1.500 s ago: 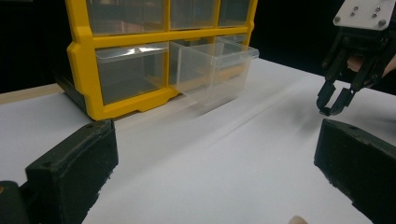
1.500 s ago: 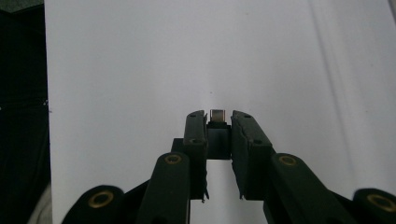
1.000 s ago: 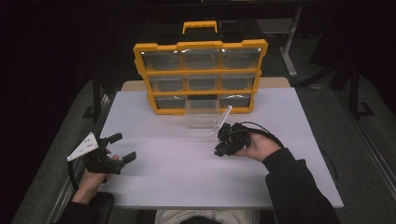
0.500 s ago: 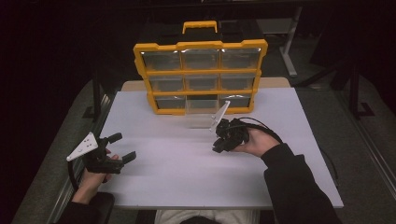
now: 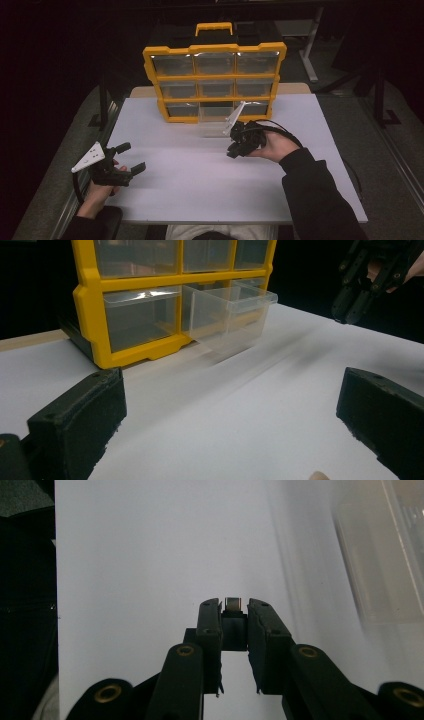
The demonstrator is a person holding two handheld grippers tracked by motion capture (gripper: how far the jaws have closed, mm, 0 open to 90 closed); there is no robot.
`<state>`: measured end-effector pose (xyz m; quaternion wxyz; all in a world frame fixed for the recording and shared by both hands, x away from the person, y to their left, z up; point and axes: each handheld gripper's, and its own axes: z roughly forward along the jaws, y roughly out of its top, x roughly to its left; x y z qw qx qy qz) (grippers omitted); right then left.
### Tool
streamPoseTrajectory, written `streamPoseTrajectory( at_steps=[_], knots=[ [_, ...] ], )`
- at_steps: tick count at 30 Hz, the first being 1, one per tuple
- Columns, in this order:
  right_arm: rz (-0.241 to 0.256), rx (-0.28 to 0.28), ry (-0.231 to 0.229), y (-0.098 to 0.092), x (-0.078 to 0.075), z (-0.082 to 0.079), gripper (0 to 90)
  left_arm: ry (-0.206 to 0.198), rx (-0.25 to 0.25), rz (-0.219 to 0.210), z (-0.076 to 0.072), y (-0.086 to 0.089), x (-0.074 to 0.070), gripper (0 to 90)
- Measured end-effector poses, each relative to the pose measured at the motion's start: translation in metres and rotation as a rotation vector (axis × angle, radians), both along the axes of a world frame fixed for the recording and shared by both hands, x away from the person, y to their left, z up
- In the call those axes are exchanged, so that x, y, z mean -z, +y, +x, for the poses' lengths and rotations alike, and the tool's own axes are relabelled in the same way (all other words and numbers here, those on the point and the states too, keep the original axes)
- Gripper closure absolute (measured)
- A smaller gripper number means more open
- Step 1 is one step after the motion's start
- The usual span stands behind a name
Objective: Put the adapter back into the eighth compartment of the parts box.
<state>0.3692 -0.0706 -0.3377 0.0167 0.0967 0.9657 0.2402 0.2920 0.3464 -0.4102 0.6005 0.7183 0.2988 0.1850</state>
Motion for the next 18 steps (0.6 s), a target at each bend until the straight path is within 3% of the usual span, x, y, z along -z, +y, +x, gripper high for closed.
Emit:
streamPoseTrajectory(
  at_steps=[18],
  knots=[
    [-0.008,-0.027,-0.017,0.015,-0.015,0.012,75.3,0.001,0.002,0.000,0.000,0.001,0.000,0.0]
  ],
)
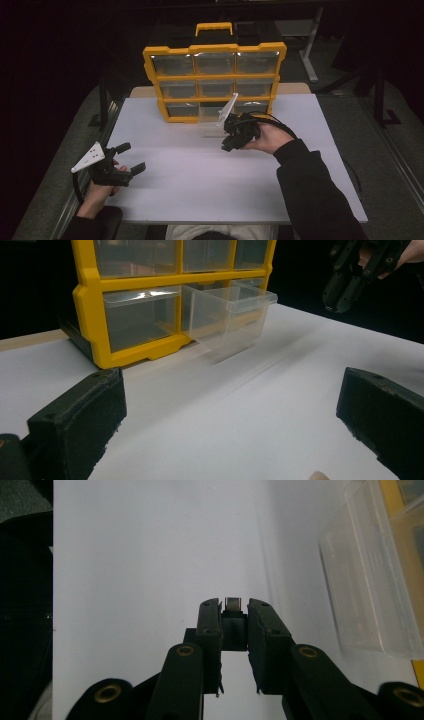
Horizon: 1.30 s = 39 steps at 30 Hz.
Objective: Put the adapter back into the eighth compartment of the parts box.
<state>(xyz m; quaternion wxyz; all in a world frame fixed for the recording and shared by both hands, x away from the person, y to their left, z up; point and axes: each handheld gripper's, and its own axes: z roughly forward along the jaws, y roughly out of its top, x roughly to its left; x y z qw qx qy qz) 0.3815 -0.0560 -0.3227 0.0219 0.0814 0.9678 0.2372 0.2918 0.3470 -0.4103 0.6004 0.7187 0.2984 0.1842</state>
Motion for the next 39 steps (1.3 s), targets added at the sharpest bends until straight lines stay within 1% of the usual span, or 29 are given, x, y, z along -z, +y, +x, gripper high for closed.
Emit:
streamPoseTrajectory(
  at_steps=[8,13,17,30,35,38,39],
  knots=[
    [-0.004,0.004,-0.004,0.003,-0.007,0.007,75.2,0.000,0.001,0.000,0.000,0.000,0.000,0.0],
    [0.006,0.019,-0.014,0.002,-0.012,0.012,75.2,-0.001,0.001,0.002,0.000,0.000,0.000,0.0],
    [0.002,0.024,-0.023,0.001,-0.018,0.016,75.2,0.000,0.001,0.001,0.000,0.000,0.000,0.0],
    [-0.009,0.064,-0.042,-0.003,-0.034,0.035,75.2,-0.002,0.000,0.000,0.000,0.001,0.000,0.0],
    [-0.013,0.072,-0.048,-0.004,-0.038,0.041,75.2,-0.002,-0.001,-0.001,-0.001,0.001,0.000,0.0],
    [-0.006,0.076,-0.049,-0.004,-0.038,0.044,75.2,-0.001,-0.002,-0.003,-0.001,0.001,0.000,0.0],
    [-0.003,0.080,-0.049,-0.005,-0.039,0.048,75.2,-0.002,-0.002,-0.004,-0.001,0.001,0.000,0.0]
  ],
)
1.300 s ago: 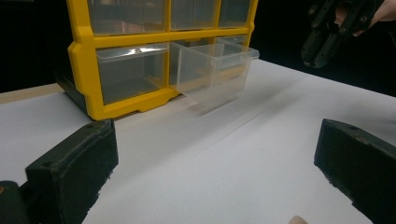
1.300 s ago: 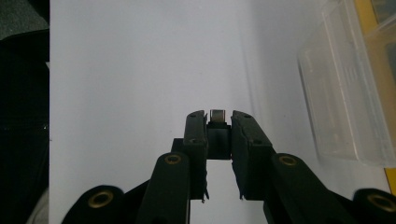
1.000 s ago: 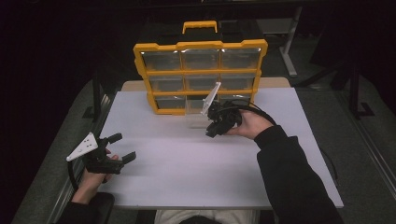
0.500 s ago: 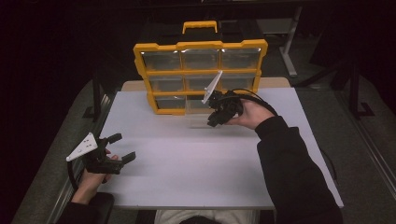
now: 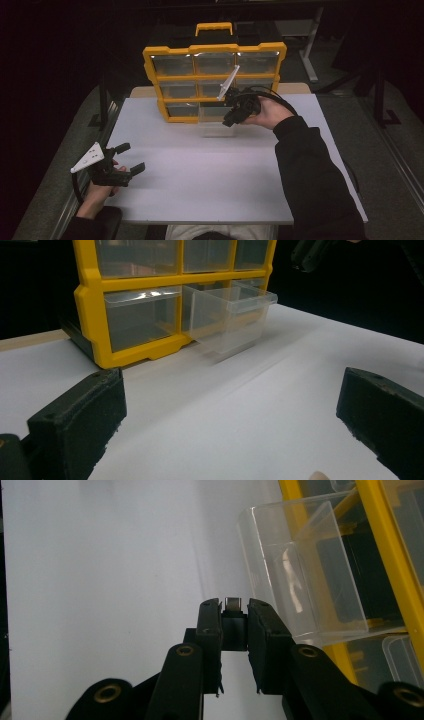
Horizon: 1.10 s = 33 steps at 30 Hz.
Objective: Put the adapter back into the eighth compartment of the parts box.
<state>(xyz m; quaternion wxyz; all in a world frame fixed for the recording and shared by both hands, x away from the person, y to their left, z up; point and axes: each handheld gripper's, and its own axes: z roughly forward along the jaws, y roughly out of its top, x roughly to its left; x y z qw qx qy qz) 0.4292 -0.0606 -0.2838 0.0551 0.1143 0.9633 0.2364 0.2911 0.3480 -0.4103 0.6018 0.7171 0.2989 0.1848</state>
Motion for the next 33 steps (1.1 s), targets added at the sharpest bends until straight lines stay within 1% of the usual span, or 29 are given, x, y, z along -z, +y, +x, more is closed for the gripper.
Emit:
streamPoseTrajectory(
  at_steps=[9,15,25,26,33],
  knots=[
    [0.016,0.028,0.001,-0.001,-0.002,0.012,75.2,-0.001,-0.002,-0.002,0.000,0.001,0.000,0.0],
    [0.015,0.046,0.000,-0.002,-0.001,0.021,75.2,-0.002,-0.001,0.001,-0.001,0.001,0.000,0.0],
    [0.017,0.057,-0.009,0.001,0.000,0.030,75.2,-0.001,0.000,0.001,-0.001,0.001,0.000,0.0],
    [0.020,0.059,-0.013,0.002,0.000,0.034,75.2,-0.002,0.002,0.002,-0.001,0.000,0.000,0.0],
    [0.021,0.068,-0.017,0.004,0.003,0.039,75.2,-0.002,0.000,0.000,-0.001,0.001,0.000,0.0]
  ],
)
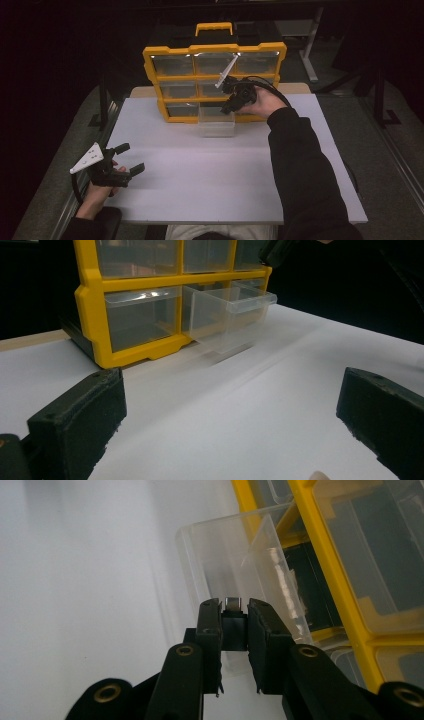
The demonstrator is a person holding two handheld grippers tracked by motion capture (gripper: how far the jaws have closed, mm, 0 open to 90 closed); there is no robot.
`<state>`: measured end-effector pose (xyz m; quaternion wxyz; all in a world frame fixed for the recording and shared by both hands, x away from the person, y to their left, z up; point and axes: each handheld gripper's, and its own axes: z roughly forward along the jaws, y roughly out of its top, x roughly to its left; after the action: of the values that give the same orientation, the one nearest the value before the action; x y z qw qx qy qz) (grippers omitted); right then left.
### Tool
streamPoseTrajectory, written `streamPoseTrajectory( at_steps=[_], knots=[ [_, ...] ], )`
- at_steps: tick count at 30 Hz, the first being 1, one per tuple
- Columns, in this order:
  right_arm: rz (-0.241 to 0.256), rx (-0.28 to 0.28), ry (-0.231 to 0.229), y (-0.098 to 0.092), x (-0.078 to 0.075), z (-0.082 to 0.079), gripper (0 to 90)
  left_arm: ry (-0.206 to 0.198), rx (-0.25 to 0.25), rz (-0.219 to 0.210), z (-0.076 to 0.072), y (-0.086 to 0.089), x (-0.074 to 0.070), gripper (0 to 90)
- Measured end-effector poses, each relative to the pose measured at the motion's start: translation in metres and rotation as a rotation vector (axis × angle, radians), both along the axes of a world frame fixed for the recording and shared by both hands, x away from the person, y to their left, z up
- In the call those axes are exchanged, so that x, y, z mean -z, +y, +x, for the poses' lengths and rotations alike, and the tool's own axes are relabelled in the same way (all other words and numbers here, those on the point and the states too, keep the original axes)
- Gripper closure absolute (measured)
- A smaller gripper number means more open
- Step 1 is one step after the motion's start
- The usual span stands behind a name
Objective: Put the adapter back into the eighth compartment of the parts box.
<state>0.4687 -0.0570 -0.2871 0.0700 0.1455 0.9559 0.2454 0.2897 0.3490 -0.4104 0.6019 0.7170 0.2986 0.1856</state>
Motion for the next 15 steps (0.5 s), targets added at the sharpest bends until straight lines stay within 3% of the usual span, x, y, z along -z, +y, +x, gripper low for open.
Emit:
streamPoseTrajectory(
  at_steps=[15],
  knots=[
    [-0.029,-0.002,0.015,0.012,0.016,0.009,75.2,0.000,0.006,0.008,0.000,-0.001,0.000,0.0]
  ],
)
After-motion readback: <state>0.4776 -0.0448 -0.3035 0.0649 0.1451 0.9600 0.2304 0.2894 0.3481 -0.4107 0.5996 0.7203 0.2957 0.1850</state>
